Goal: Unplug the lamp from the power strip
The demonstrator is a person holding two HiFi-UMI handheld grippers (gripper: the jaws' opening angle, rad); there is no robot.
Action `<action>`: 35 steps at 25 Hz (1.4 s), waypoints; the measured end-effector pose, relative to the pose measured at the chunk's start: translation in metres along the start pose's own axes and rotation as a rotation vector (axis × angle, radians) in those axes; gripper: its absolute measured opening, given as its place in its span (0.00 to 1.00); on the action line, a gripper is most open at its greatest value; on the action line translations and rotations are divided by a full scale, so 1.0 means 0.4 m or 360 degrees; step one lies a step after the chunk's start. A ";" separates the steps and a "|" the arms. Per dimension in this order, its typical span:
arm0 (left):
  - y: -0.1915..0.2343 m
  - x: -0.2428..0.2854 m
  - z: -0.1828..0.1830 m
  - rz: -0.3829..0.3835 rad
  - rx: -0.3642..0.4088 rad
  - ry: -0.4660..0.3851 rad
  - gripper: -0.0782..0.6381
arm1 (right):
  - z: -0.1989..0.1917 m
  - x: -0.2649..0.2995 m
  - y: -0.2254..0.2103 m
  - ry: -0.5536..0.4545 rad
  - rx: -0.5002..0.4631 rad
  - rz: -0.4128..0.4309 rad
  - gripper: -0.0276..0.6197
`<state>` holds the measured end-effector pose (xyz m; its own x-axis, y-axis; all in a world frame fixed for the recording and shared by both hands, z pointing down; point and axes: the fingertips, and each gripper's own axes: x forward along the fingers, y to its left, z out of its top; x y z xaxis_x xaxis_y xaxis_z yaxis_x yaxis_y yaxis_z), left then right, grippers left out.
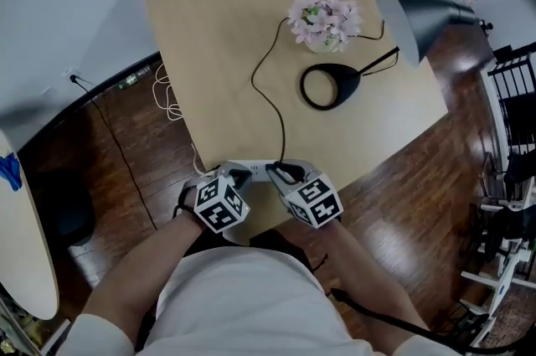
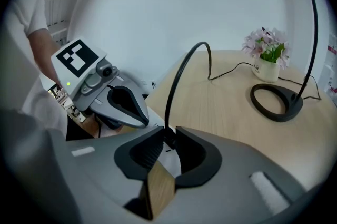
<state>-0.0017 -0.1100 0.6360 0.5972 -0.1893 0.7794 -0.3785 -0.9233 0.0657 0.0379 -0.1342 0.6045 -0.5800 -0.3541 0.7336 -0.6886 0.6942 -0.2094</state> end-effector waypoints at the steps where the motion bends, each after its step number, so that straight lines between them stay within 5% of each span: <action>1: 0.000 0.001 0.000 0.0004 0.0023 0.0010 0.11 | 0.000 0.001 -0.001 -0.0001 0.0003 0.0011 0.15; 8: -0.003 0.006 -0.005 0.0034 0.0114 0.0145 0.11 | 0.016 -0.007 0.005 -0.0021 -0.0050 0.0060 0.15; 17: -0.002 0.005 -0.009 0.0031 0.0064 0.0187 0.11 | 0.124 -0.088 -0.041 -0.0155 -0.0126 0.0021 0.15; 28: 0.003 0.002 -0.015 0.0048 -0.0020 0.0203 0.11 | 0.005 -0.172 -0.274 -0.0069 0.0099 -0.0140 0.15; 35: 0.007 0.003 -0.014 0.0080 -0.0113 0.0224 0.11 | -0.100 -0.157 -0.353 0.0090 0.0165 -0.0105 0.15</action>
<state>-0.0060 -0.1112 0.6406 0.4730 -0.1816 0.8622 -0.4575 -0.8869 0.0642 0.1890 -0.1849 0.6137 -0.5086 -0.3586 0.7828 -0.7673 0.6013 -0.2231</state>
